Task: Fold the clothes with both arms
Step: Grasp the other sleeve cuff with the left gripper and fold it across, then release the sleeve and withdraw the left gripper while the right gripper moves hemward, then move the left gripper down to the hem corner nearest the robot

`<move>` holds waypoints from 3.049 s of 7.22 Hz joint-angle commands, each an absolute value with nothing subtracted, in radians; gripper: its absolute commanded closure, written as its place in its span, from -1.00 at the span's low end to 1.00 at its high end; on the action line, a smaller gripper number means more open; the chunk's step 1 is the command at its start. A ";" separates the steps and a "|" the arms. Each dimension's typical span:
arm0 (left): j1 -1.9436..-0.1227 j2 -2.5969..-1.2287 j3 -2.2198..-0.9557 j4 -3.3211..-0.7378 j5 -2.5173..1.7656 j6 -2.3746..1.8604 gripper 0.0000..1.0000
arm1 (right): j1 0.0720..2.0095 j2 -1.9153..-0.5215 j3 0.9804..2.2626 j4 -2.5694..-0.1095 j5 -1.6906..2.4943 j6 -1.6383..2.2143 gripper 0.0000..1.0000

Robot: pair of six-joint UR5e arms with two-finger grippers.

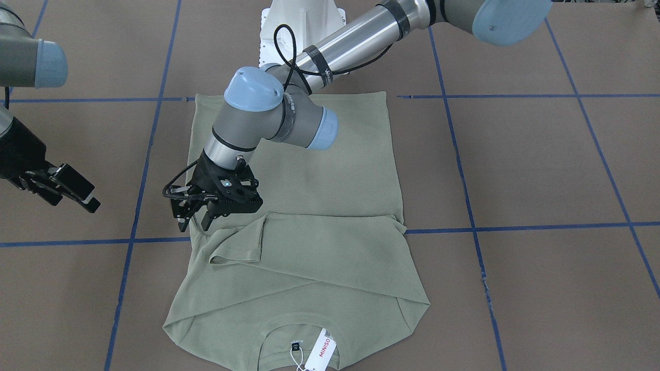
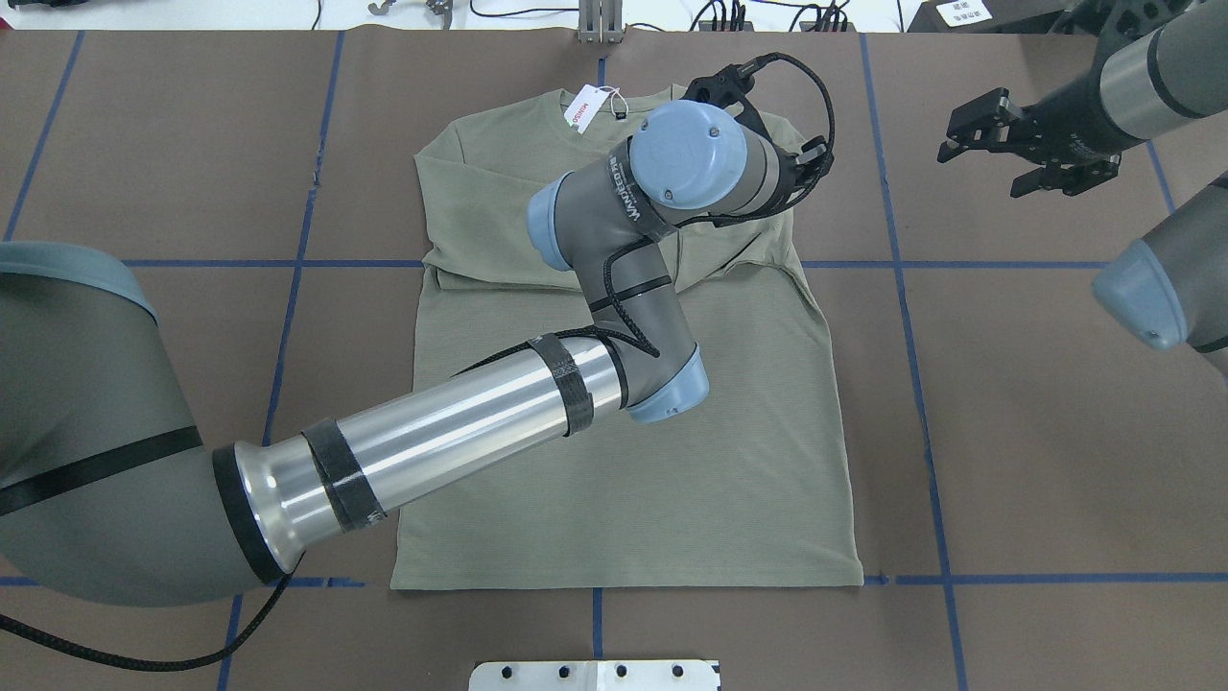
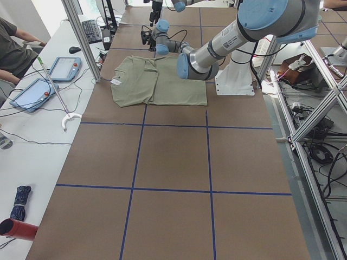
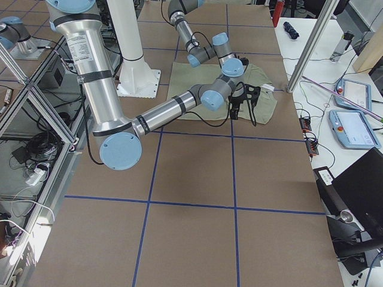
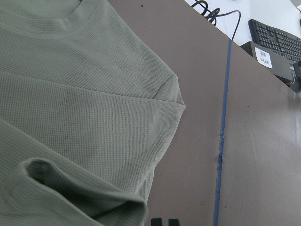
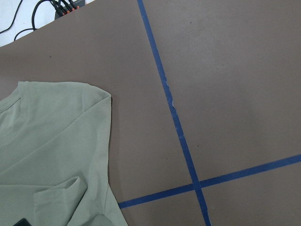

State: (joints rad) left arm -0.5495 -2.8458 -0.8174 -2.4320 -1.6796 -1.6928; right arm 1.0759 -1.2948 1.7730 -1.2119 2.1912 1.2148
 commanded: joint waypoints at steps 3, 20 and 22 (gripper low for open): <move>-0.581 -2.362 -1.517 -2.185 -1.784 -1.604 -0.34 | 0.863 -1.334 1.856 -1.213 2.026 1.357 -1.00; -0.661 -1.976 -1.855 -2.075 -1.914 -1.390 -0.31 | -0.051 -1.627 2.115 -1.358 1.132 2.080 -0.12; -0.658 -1.974 -1.853 -2.075 -1.914 -1.391 -0.31 | -0.048 -1.629 2.121 -1.358 1.132 2.079 1.00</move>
State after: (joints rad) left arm -0.6597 -1.9748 -1.8538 -2.0754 -1.9144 -1.3897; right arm -0.0487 -1.6267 2.1197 -1.3576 1.1321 2.0798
